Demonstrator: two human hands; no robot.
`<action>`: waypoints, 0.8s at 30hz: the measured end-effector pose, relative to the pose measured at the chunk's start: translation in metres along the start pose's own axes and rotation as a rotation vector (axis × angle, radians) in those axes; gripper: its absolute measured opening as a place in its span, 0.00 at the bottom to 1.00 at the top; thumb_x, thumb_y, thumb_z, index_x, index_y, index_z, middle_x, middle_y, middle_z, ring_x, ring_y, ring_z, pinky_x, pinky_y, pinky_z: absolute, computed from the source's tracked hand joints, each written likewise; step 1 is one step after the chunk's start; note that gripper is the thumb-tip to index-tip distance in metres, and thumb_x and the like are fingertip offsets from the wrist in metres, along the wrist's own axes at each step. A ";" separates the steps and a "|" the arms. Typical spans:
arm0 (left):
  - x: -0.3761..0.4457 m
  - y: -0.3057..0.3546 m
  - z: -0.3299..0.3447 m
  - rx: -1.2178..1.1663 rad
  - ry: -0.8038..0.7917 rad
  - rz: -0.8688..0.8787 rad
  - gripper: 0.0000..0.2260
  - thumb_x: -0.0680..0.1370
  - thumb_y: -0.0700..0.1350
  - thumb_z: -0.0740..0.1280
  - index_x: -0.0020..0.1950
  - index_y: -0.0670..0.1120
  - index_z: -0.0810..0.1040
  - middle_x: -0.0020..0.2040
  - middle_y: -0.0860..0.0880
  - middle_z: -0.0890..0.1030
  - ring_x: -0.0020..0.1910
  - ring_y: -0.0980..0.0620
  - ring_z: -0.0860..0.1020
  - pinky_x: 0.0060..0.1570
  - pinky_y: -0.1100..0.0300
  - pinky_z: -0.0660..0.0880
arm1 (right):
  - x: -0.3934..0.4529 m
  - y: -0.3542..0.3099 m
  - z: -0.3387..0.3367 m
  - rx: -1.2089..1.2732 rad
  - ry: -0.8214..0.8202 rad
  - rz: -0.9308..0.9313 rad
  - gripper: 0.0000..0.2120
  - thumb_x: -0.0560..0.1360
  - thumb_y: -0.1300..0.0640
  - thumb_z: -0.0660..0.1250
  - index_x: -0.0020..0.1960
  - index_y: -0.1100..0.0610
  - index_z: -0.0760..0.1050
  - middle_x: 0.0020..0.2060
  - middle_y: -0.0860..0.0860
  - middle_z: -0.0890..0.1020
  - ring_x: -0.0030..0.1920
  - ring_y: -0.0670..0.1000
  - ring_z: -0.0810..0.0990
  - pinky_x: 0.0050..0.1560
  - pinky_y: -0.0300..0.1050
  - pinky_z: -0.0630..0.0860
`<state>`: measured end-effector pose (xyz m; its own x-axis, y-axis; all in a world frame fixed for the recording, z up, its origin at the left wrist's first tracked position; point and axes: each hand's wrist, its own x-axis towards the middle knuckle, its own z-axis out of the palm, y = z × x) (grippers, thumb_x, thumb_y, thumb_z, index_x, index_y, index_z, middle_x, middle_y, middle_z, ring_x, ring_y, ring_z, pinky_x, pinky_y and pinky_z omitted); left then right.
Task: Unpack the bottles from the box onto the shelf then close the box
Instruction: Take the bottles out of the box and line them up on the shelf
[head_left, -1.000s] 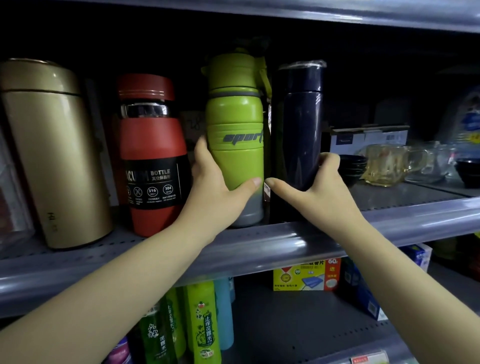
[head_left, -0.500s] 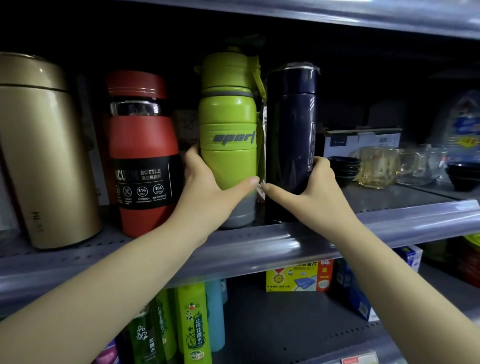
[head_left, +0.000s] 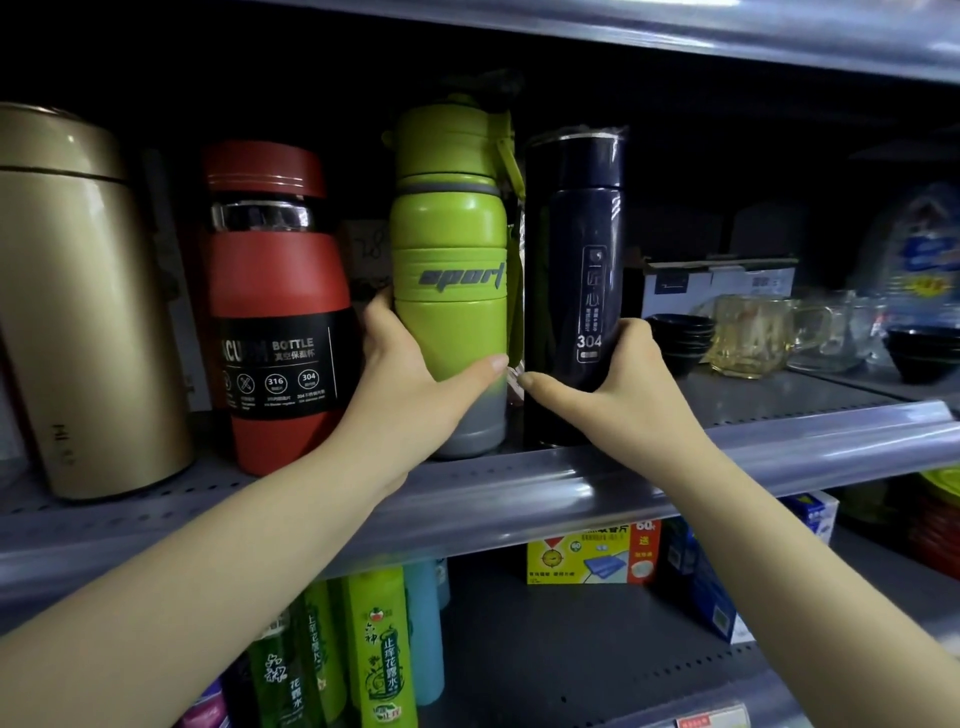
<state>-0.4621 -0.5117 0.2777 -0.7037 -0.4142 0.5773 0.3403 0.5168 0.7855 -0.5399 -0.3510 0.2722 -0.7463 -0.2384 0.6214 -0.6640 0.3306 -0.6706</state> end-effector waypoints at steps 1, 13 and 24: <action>0.000 0.000 0.000 -0.001 -0.002 -0.003 0.44 0.62 0.56 0.73 0.71 0.57 0.52 0.68 0.52 0.68 0.65 0.51 0.71 0.67 0.48 0.70 | 0.000 0.000 0.000 -0.006 0.007 -0.001 0.34 0.62 0.41 0.76 0.57 0.56 0.64 0.55 0.52 0.73 0.55 0.49 0.75 0.49 0.40 0.74; -0.001 0.001 -0.002 0.032 -0.012 -0.006 0.43 0.64 0.57 0.74 0.72 0.57 0.52 0.69 0.52 0.67 0.67 0.52 0.70 0.68 0.49 0.69 | 0.005 0.004 0.000 -0.051 0.057 -0.011 0.28 0.65 0.47 0.76 0.53 0.56 0.62 0.55 0.56 0.71 0.51 0.51 0.73 0.38 0.32 0.68; -0.006 0.009 -0.001 0.157 0.027 0.025 0.42 0.70 0.52 0.74 0.74 0.50 0.50 0.70 0.50 0.65 0.66 0.53 0.69 0.68 0.55 0.67 | -0.002 0.006 0.009 -0.074 0.127 -0.112 0.56 0.64 0.46 0.76 0.75 0.65 0.43 0.69 0.61 0.58 0.71 0.56 0.57 0.66 0.38 0.56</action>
<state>-0.4537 -0.5049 0.2816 -0.6781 -0.4188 0.6040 0.2546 0.6370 0.7275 -0.5428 -0.3567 0.2630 -0.6527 -0.1619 0.7401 -0.7343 0.3760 -0.5652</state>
